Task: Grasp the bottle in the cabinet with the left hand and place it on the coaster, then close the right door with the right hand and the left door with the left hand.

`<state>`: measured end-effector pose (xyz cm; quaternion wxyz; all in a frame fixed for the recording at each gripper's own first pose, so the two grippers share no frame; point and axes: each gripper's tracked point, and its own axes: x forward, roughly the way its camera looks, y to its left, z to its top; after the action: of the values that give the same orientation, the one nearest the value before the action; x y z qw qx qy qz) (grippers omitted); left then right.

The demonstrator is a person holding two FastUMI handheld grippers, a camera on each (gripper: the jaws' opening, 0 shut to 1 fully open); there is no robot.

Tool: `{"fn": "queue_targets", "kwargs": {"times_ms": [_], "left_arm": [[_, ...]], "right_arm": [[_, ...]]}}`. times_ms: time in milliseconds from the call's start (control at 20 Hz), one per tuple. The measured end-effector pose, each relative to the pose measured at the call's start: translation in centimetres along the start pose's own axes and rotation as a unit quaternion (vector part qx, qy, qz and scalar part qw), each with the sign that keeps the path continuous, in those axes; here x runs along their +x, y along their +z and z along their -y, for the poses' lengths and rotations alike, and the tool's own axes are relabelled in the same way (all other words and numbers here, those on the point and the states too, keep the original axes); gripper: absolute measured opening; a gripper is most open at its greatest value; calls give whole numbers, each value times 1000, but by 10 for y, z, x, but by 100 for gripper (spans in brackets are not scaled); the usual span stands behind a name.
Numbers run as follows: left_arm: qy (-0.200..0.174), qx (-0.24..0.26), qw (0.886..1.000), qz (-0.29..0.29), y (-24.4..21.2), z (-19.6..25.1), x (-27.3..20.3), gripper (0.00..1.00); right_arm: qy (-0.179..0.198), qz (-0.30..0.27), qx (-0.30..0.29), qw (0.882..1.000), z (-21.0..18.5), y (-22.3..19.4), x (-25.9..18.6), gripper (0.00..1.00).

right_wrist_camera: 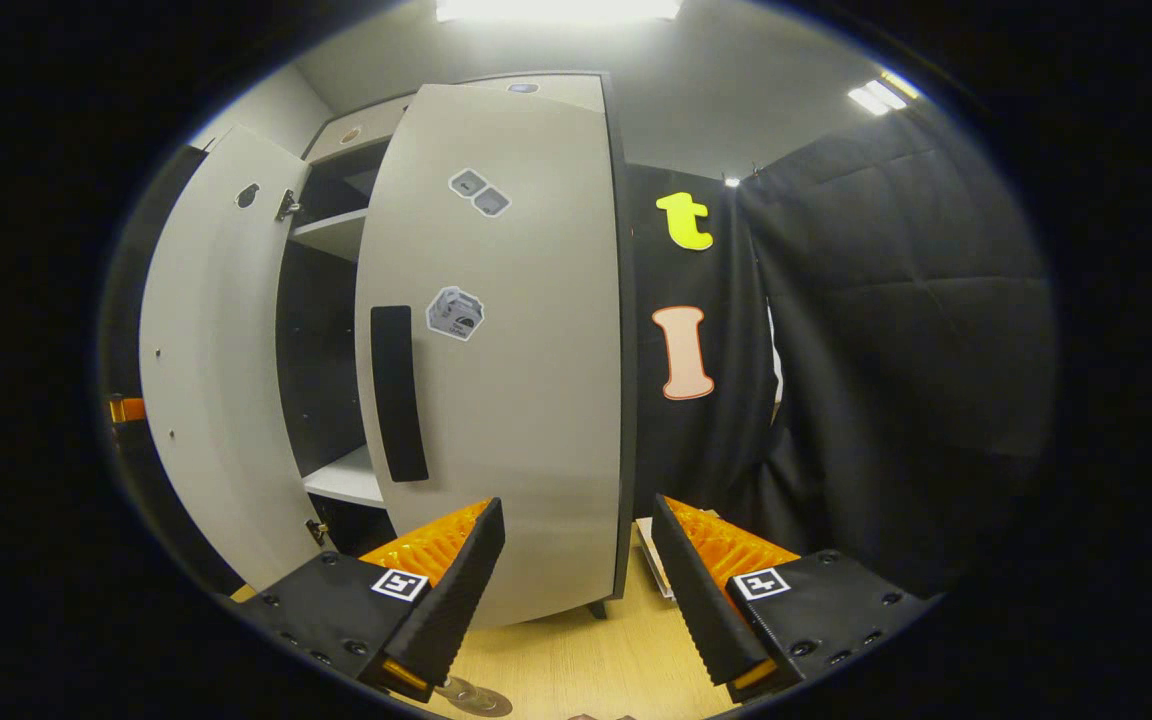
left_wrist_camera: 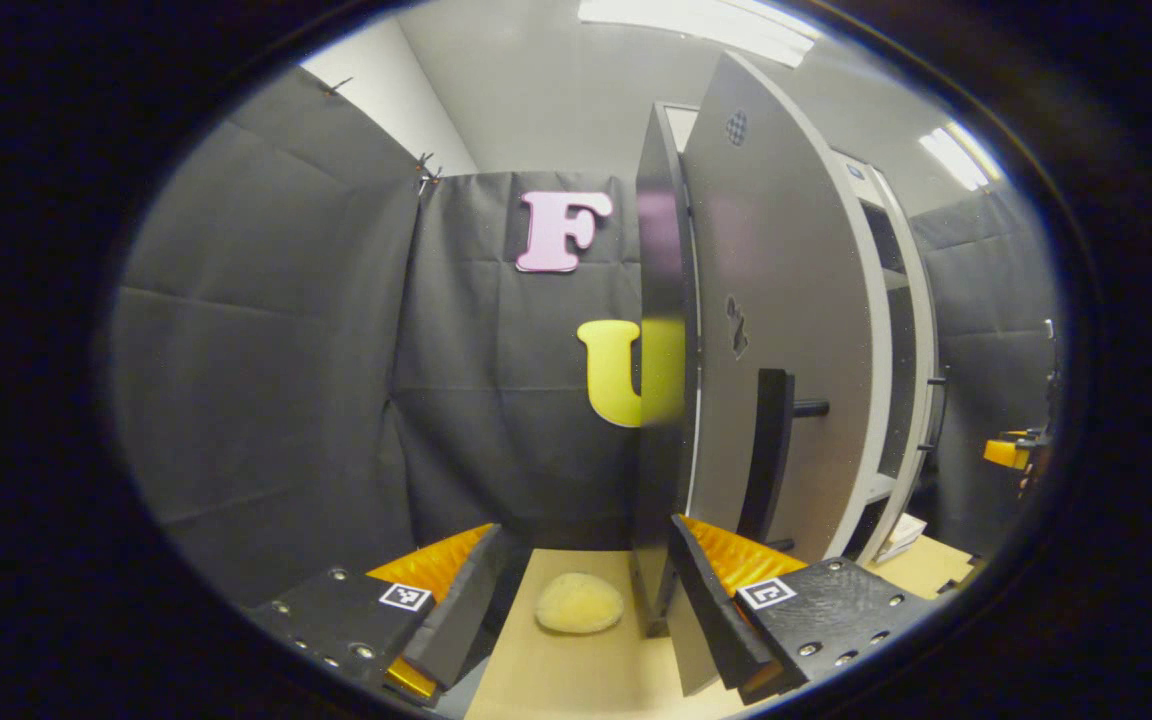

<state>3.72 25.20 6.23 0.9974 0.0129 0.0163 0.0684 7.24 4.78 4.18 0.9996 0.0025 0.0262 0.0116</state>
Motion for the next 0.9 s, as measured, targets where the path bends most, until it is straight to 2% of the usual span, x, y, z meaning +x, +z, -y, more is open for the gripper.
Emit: {"fn": "queue_targets", "kwargs": {"times_ms": [50,100,300,500,600,650,900], "left_arm": [[-9,-3,1000,3,3,1,8,98],[-15,-6,1000,4,6,4,16,95],[-36,-7,999,7,10,16,25,95],[-34,25,999,-3,12,21,25,94],[-35,13,999,-11,10,26,25,94],[-31,8,999,-13,9,30,25,100],[1,29,1000,-11,12,58,14,99]], "right_arm": [[-7,-2,2,1000,2,-4,-2,95],[-14,-5,5,1000,5,-6,-3,95],[-27,-15,17,999,10,-16,-8,95],[-23,-14,16,1000,6,-20,-5,95],[-16,-15,16,1000,1,-22,-2,95],[-11,-14,17,1000,-2,-22,-1,95],[4,-6,23,1000,-6,-19,5,95]]}}
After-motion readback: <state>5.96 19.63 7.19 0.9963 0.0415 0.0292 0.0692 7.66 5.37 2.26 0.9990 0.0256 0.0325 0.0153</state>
